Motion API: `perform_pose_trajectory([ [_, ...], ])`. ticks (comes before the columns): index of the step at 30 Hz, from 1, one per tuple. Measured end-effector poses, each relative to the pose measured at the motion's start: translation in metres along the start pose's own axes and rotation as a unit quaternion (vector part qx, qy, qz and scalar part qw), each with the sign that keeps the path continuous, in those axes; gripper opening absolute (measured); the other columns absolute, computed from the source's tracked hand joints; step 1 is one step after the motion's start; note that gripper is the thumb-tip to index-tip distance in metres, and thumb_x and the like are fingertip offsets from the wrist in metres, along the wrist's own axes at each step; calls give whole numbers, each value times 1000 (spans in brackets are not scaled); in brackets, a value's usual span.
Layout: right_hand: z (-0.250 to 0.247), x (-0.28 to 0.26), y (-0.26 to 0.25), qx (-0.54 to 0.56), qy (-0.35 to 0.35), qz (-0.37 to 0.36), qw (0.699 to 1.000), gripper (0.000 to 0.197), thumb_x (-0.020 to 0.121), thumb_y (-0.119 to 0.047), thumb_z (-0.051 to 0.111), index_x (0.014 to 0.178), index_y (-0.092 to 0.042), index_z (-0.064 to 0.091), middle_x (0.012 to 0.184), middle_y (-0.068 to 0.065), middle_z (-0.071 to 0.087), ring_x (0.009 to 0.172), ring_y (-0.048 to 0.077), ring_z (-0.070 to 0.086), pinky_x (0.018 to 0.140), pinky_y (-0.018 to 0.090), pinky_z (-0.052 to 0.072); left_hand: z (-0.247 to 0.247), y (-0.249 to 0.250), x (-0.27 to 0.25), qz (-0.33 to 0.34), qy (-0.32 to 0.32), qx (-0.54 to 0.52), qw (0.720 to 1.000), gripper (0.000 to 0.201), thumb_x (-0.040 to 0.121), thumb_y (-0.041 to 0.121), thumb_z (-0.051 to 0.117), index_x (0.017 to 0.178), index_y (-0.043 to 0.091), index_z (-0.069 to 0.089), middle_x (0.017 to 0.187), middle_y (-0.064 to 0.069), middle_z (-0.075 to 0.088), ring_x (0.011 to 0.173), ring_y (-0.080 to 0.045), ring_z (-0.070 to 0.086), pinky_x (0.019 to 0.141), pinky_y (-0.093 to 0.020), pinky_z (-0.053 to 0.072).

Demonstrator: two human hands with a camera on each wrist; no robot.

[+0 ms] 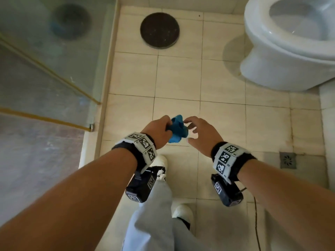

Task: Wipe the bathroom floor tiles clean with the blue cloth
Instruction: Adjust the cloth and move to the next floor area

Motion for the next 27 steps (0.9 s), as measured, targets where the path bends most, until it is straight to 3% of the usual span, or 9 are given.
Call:
perform_pose_trajectory([
  [4,15,-31,-12,23,10,-33,999,51,83,-13,61,127,-30,44,115,-10,51,98,11,53,78,21,39,11,-17,-35,-19,33,-23,999,22,97,8,39,119,11,43,91,-9,53,66,-16,47,52,-23,34],
  [8,46,-60,-32,53,-49,-54,996,58,83,-15,65,132,-32,40,117,-13,54,103,7,51,77,14,38,16,-35,-70,-28,65,-69,995,20,99,12,41,118,13,39,81,-7,55,60,-14,48,50,-22,35],
  [11,74,-79,-44,43,-98,-68,992,69,79,-13,67,135,-34,33,112,-13,55,97,6,52,73,9,37,22,-47,-98,-33,75,-115,990,18,99,13,43,113,17,32,76,-10,56,61,-20,50,53,-25,40],
  [14,96,-89,-47,42,-97,-59,993,51,80,-10,63,122,-32,44,88,-9,60,79,10,57,67,20,42,23,-64,-123,-41,88,-127,987,27,99,14,45,121,20,30,76,-13,55,63,-25,52,57,-31,44],
  [16,109,-93,-48,39,-93,-60,993,37,83,-11,61,114,-27,50,78,-12,57,71,5,55,65,18,39,26,-80,-136,-57,78,-130,987,37,98,17,51,129,22,32,85,-11,57,70,-23,55,56,-25,45],
  [18,120,-96,-50,51,-92,-60,993,30,84,-11,60,110,-25,52,78,-14,55,70,4,54,62,14,39,34,-96,-146,-68,43,-126,989,48,91,17,63,130,24,37,98,-7,59,80,-20,58,60,-21,47],
  [21,136,-101,-55,69,-94,-55,992,28,85,-14,62,109,-27,53,85,-6,59,70,9,59,61,15,46,46,-119,-158,-71,20,-98,992,49,84,11,70,127,20,48,107,-6,61,86,-19,56,75,-28,50],
  [24,154,-104,-54,41,-115,-46,991,32,84,-13,63,111,-27,52,90,-3,61,68,9,58,57,12,45,53,-149,-171,-100,47,-87,990,28,91,12,60,118,19,58,104,-5,62,86,-18,54,70,-26,43],
  [27,169,-109,-48,-23,-135,-26,990,29,84,-9,59,108,-26,54,93,-3,61,74,13,57,62,19,46,61,-172,-183,-105,45,-67,991,23,97,17,50,117,18,59,106,-4,63,90,-17,53,74,-25,38],
])
Point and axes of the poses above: each hand's wrist, its own x-axis towards the middle knuckle, its own z-axis out of the palm, y = z × x, the point moved 8 cm from there along x, towards the middle knuckle
